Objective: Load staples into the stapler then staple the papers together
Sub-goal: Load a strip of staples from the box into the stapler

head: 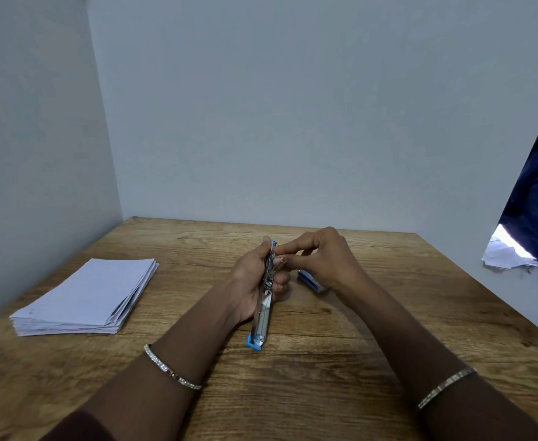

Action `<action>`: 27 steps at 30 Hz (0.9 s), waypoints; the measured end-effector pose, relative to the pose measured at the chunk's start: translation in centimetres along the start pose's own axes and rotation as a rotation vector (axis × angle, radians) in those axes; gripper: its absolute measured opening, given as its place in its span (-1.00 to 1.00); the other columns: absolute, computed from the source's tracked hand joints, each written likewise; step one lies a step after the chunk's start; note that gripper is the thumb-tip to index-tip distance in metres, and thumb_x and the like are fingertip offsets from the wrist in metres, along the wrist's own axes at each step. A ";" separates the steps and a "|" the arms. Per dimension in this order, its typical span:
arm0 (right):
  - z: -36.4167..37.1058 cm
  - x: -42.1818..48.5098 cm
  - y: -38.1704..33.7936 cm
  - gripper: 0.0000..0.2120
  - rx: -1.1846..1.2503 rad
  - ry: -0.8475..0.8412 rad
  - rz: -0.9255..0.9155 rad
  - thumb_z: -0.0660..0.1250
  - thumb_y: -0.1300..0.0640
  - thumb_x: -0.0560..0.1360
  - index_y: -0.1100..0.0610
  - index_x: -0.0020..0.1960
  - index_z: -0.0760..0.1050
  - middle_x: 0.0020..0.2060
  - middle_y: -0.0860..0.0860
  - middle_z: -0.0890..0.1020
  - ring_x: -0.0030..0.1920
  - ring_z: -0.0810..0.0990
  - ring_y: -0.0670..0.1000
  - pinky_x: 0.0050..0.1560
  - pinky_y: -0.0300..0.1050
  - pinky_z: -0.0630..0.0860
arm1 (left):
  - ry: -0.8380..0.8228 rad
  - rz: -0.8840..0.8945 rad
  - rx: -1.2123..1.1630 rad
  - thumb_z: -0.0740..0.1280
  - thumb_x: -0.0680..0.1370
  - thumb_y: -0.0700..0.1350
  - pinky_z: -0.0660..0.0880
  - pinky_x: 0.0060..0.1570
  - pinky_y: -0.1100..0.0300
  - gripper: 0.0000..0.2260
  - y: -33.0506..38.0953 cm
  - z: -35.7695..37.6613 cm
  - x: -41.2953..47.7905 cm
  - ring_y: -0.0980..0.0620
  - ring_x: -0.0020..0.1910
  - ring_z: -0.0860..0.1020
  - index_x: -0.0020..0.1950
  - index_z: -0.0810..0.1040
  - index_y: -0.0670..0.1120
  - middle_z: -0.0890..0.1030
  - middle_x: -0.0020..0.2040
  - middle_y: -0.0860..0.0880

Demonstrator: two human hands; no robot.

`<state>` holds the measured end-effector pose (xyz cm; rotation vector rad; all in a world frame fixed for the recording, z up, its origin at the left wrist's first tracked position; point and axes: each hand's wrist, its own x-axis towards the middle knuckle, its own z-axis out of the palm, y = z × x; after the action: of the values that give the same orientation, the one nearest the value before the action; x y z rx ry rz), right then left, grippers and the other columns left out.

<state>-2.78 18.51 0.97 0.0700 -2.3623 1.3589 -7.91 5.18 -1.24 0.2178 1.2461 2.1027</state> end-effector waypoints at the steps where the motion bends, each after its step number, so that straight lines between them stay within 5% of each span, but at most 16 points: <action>1: 0.1 0.0 0.0 -0.84 0.011 0.001 0.007 0.60 0.24 0.35 0.08 -0.08 0.76 -0.33 -0.11 0.71 -0.33 0.57 -0.02 -0.26 -0.25 0.48 | 0.000 -0.010 -0.009 0.08 0.68 0.16 0.30 -0.72 0.36 -0.55 0.0 0.0 0.0 0.08 -0.71 0.35 -0.20 0.45 -0.16 0.42 -0.58 -0.05; 4: 0.2 0.1 -0.1 -0.84 0.021 0.006 0.023 0.61 0.22 0.35 0.07 -0.09 0.76 -0.31 -0.07 0.71 -0.29 0.54 0.08 -0.21 -0.11 0.46 | 0.008 -0.033 -0.037 0.09 0.68 0.16 0.31 -0.72 0.35 -0.51 -0.1 0.1 0.1 0.08 -0.71 0.34 -0.24 0.48 -0.17 0.40 -0.58 -0.07; 11: 0.1 -0.1 -0.3 -0.83 0.020 0.011 0.088 0.60 0.28 0.35 0.13 -0.08 0.76 -0.35 -0.10 0.71 -0.44 0.57 -0.31 -0.38 -0.47 0.41 | 0.015 -0.082 -0.092 0.11 0.67 0.17 0.38 -0.70 0.33 -0.51 -0.1 -0.2 0.3 0.08 -0.68 0.39 -0.19 0.53 -0.18 0.43 -0.55 -0.08; 15: 0.2 -0.2 -0.5 -0.83 0.059 0.006 0.149 0.59 0.30 0.35 0.16 -0.07 0.76 -0.27 0.06 0.76 -0.28 0.68 -0.14 -0.16 -0.33 0.55 | 0.024 -0.092 -0.112 0.13 0.67 0.15 0.39 -0.69 0.32 -0.54 -0.2 -0.2 0.3 0.09 -0.66 0.42 -0.18 0.53 -0.18 0.46 -0.53 -0.08; 18: 0.3 -0.3 -0.5 -0.83 0.122 -0.012 0.175 0.57 0.34 0.36 0.21 -0.06 0.75 -0.32 0.07 0.75 -0.29 0.69 -0.12 -0.20 -0.39 0.55 | 0.018 -0.103 -0.135 0.14 0.67 0.14 0.39 -0.69 0.32 -0.54 -0.1 -0.3 0.3 0.09 -0.65 0.43 -0.19 0.52 -0.18 0.47 -0.53 -0.08; 22: 0.2 -0.5 -0.7 -0.82 0.138 -0.008 0.146 0.56 0.33 0.38 0.17 -0.04 0.75 -0.21 0.10 0.77 -0.16 0.74 -0.01 -0.04 -0.25 0.62 | -0.024 -0.077 -0.171 0.08 0.69 0.10 0.38 -0.70 0.34 -0.45 -0.2 -0.6 0.7 0.12 -0.65 0.42 -0.14 0.72 -0.21 0.46 -0.51 -0.04; 25: 0.0 -0.5 -1.0 -0.82 0.062 0.027 0.049 0.46 0.34 0.45 0.11 -0.08 0.76 -0.21 0.02 0.77 -0.19 0.76 0.05 0.01 -0.12 0.63 | -0.033 -0.044 -0.209 0.04 0.71 0.08 0.36 -0.70 0.33 -0.53 0.0 -0.7 0.6 0.13 -0.64 0.38 0.12 0.64 -0.19 0.45 -0.33 -0.07; 27: -0.1 -0.3 -1.0 -0.71 -0.101 0.056 -0.054 0.35 0.37 0.46 0.05 -0.14 0.76 -0.22 -0.07 0.75 -0.19 0.74 0.01 -0.06 -0.16 0.60 | -0.024 -0.048 -0.225 0.05 0.71 0.09 0.34 -0.70 0.34 -0.55 0.1 -0.8 0.5 0.13 -0.65 0.37 0.07 0.59 -0.21 0.49 -0.20 -0.14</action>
<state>-2.20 18.00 1.71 0.0658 -2.3607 1.1992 -8.71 4.90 -1.63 0.1113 0.9819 2.1712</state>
